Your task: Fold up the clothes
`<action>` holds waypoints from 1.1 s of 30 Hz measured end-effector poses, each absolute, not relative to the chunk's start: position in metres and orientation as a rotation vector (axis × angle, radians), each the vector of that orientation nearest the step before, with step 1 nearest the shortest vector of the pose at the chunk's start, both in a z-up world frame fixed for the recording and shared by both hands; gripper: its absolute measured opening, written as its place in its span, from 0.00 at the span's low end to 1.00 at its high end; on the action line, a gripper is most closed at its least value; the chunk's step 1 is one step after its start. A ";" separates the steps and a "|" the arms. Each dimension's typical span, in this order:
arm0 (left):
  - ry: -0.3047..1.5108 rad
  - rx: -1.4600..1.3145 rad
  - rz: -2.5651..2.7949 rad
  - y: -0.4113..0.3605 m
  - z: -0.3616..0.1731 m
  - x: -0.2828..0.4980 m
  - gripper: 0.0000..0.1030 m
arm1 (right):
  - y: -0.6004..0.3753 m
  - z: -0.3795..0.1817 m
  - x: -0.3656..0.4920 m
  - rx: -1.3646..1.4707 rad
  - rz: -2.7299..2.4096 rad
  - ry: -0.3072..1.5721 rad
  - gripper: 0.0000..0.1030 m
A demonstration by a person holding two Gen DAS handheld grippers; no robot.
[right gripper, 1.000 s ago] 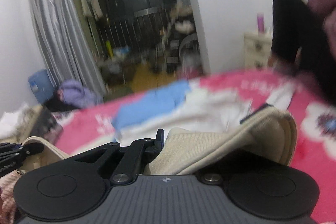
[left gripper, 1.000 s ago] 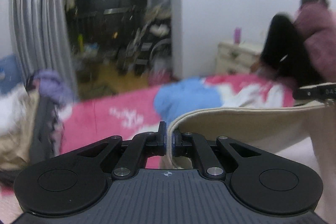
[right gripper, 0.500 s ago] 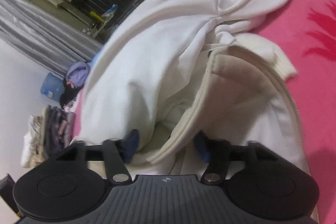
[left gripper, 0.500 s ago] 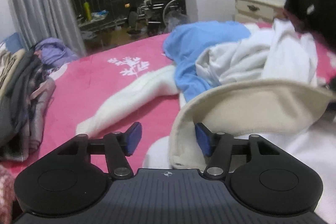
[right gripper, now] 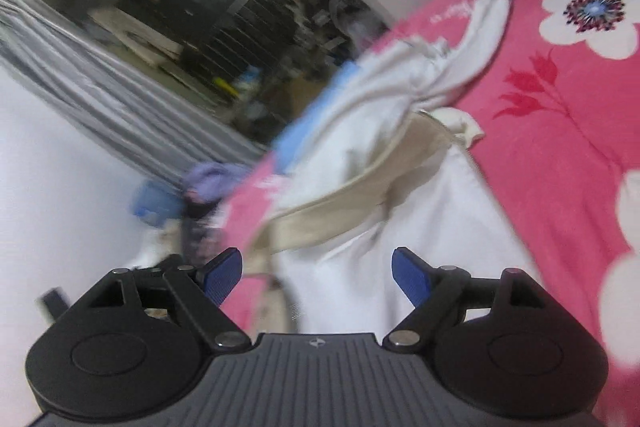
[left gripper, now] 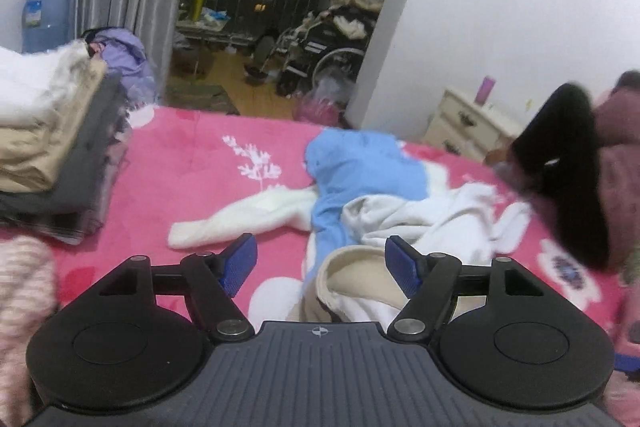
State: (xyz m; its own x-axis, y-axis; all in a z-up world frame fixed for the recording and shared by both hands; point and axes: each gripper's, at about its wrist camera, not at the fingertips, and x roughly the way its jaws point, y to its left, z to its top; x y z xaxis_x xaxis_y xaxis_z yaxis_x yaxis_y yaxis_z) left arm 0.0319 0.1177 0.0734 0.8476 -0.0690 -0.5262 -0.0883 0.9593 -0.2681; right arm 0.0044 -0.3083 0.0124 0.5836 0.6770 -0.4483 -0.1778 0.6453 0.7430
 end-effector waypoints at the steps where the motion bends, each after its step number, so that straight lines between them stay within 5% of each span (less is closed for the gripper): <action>1: 0.536 -0.276 0.004 0.125 0.091 0.016 0.69 | -0.319 0.026 -0.019 0.723 0.573 0.771 0.83; 7: 0.330 -0.172 0.022 0.180 0.204 -0.082 0.73 | -0.360 0.071 -0.138 0.683 0.620 0.691 0.84; 11: 0.385 -0.064 0.072 0.210 0.230 -0.128 0.78 | -0.342 0.052 -0.180 0.694 0.664 0.791 0.84; 16: 0.565 -0.077 0.083 0.225 0.155 -0.165 0.78 | -0.275 -0.010 -0.191 0.773 0.764 0.952 0.83; 18: 0.672 -0.136 0.058 0.223 0.103 -0.174 0.77 | -0.242 -0.035 -0.189 0.770 0.780 1.012 0.74; 24: 0.876 -0.096 0.024 0.195 -0.026 -0.189 0.60 | -0.163 -0.086 -0.184 0.513 0.695 1.138 0.60; 33: 0.883 0.113 -0.105 0.180 -0.084 -0.178 0.62 | -0.125 -0.120 -0.188 0.332 0.717 1.200 0.62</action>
